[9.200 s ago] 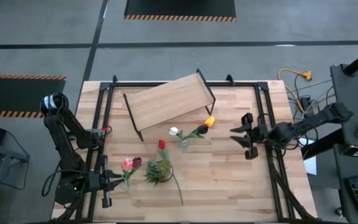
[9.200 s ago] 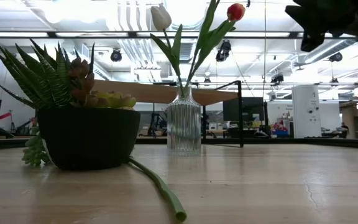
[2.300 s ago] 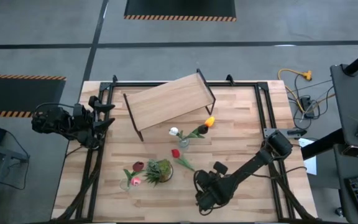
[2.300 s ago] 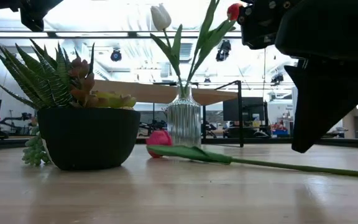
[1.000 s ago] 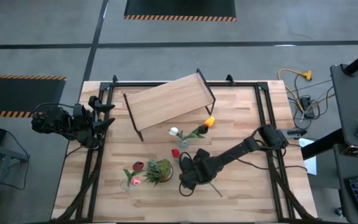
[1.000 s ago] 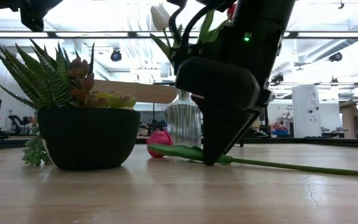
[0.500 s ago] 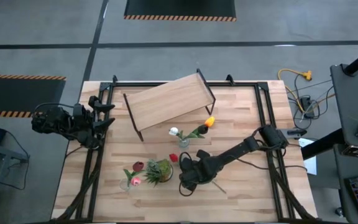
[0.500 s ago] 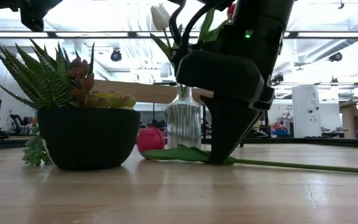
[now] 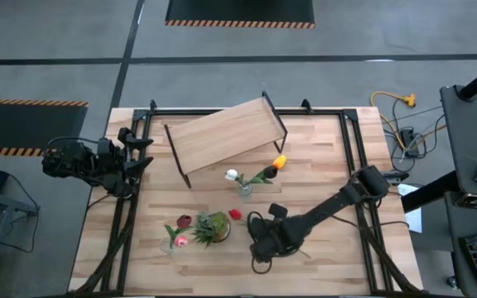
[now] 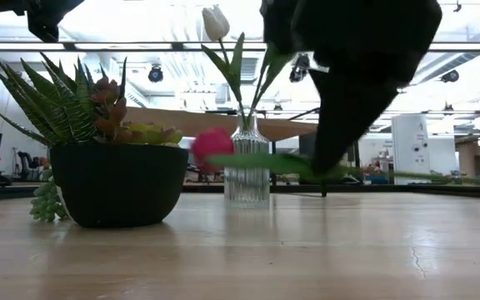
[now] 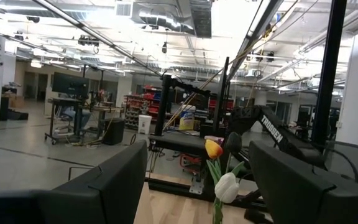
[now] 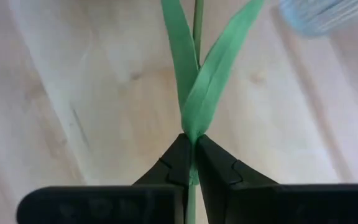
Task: Pick and place flowers into a vace then onto a shelf
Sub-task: Put the middle red tulip into the bottom transparent vase
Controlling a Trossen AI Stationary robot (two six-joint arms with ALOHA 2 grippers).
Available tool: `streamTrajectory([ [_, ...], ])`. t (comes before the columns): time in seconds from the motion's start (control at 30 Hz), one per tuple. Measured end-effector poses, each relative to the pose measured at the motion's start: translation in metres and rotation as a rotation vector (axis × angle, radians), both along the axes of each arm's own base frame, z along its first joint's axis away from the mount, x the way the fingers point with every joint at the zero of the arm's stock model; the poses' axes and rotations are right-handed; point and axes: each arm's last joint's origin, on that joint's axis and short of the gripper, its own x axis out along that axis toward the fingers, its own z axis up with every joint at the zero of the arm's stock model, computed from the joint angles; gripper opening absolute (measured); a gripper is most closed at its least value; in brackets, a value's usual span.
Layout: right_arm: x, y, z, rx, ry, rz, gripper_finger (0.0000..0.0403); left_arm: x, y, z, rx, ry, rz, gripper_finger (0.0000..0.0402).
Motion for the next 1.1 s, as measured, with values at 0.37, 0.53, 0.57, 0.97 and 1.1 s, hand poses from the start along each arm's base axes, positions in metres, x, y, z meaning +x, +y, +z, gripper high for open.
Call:
streamTrajectory([
  [0.37, -0.035, 0.025, 0.055, -0.208, -0.272, 0.038, 0.0013, 0.000, 0.000, 0.000, 0.000, 0.001, -0.001, 0.0265],
  [0.53, -0.046, 0.036, 0.065, -0.331, -0.385, 0.046, 0.0013, 0.000, 0.000, 0.000, 0.000, 0.001, -0.001, 0.0265],
  [0.57, -0.046, 0.037, 0.065, -0.343, -0.398, 0.044, 0.0013, 0.000, 0.000, 0.000, 0.000, 0.001, 0.000, 0.0265],
  [0.97, -0.029, 0.056, 0.065, -0.264, -0.512, 0.281, 0.0013, 0.000, 0.000, 0.000, -0.018, -0.005, -0.016, 0.0265],
  [1.1, -0.022, 0.063, 0.070, -0.241, -0.575, 0.426, 0.0013, 0.000, 0.000, 0.000, -0.018, -0.005, -0.016, 0.0265],
])
